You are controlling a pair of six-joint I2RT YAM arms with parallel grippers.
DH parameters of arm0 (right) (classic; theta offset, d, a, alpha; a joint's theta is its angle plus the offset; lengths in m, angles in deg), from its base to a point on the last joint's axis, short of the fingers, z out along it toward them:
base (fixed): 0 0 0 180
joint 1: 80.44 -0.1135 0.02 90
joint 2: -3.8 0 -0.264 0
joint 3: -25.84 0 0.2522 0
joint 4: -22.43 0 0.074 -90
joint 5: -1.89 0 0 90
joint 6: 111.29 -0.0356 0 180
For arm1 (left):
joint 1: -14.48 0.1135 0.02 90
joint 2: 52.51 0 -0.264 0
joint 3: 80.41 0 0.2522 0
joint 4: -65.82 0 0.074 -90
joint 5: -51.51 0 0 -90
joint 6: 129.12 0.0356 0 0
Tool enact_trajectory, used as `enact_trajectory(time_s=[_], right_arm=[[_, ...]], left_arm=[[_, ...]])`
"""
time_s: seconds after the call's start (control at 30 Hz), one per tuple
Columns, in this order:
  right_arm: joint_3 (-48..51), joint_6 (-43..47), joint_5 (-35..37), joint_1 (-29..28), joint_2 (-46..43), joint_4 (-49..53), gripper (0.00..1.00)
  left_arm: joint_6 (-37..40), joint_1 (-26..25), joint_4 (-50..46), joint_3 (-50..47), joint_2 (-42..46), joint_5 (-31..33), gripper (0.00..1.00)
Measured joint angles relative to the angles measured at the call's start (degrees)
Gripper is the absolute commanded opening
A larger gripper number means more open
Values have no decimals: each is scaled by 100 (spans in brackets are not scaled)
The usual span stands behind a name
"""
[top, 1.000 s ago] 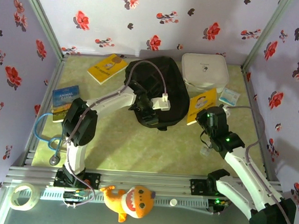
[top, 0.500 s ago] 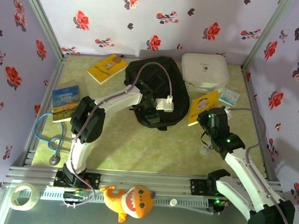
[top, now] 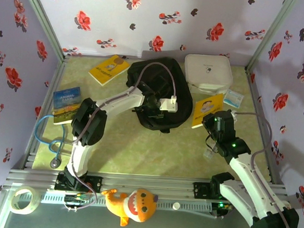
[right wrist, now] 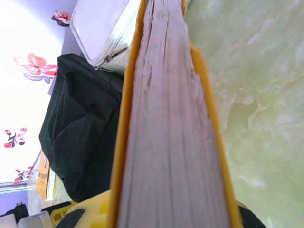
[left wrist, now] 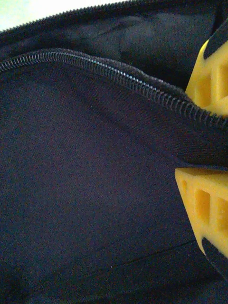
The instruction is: Pack the student bag
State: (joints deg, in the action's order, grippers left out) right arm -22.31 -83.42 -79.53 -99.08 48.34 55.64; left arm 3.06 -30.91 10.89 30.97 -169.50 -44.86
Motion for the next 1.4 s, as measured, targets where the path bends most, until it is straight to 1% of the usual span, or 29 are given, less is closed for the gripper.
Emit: enact_trajectory(time_s=[0.17,0.37,0.53,0.67,0.83,0.93,1.0,1.23,1.4], right_arm=[[0,2,-2,7,-243,133,13],[0,28,-186,28,-533,446,13],[0,66,-627,59,-636,529,14],[0,7,-1174,66,-509,343,14],[0,-345,-1867,76,-4,-286,14],[0,-483,-2070,74,57,-470,13],[-7,-474,-2048,74,-35,-361,13],[-168,-323,-1563,63,-807,573,13],[-282,-236,-1537,63,-879,929,13]], left_arm=[[-133,7,348,-343,431,42,9],[-597,96,1174,-780,1062,92,2],[-1329,282,2079,-1189,1510,304,1],[-1766,415,2675,-1537,1762,404,0],[-2041,433,3281,-1821,1869,446,0],[-2138,433,3600,-1884,1888,448,0],[-2190,433,3744,-1902,1908,448,0],[-2243,431,3991,-2028,1926,481,0],[-2299,426,3985,-2127,1923,490,0]])
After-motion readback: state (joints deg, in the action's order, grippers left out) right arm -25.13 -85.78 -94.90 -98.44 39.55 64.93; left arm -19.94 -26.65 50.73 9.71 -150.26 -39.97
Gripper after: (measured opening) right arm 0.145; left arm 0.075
